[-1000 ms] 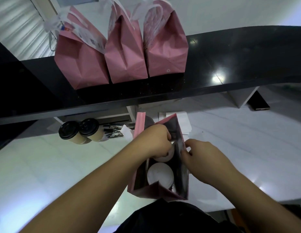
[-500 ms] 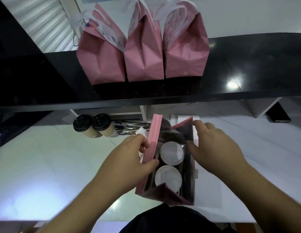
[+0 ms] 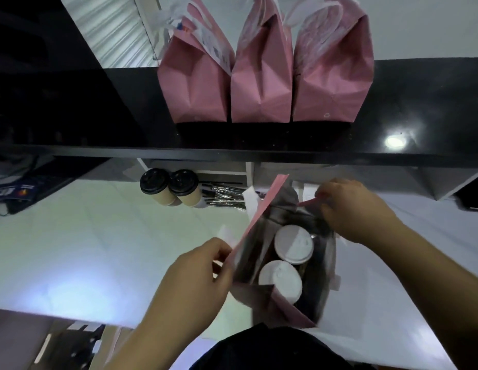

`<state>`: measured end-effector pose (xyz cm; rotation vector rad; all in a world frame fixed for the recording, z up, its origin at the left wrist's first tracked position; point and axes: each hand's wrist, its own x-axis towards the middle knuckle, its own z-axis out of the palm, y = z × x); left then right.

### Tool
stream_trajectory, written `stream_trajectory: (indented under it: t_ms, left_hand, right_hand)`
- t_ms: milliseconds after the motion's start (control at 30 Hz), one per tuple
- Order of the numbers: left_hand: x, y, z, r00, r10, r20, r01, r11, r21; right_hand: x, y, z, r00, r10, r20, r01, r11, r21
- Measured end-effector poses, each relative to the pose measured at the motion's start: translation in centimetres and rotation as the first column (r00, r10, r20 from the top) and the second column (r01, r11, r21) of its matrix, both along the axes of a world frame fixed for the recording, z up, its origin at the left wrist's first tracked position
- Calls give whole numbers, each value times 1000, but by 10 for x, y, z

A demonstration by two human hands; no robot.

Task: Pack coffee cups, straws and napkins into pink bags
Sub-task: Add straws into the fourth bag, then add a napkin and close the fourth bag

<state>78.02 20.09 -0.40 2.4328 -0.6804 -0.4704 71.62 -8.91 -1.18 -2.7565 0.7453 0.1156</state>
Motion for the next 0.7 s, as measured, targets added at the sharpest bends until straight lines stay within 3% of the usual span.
stream_trajectory:
  t_ms: [167,367,700]
  left_hand:
    - [32,-10,-16,995,86,59,-78,989,-126]
    - [71,-36,-21,947,114,-300,-215,919,-329]
    - [94,-61,-28,934,-39,-355,-97,929,-357]
  right_hand:
    - [-15,2,-7,994,-108,-14,108,993,44]
    - [-55,30,-9,985,-164,-53,170,974,146]
    - [-90,48,-6,972,-222,-73,231,870,437]
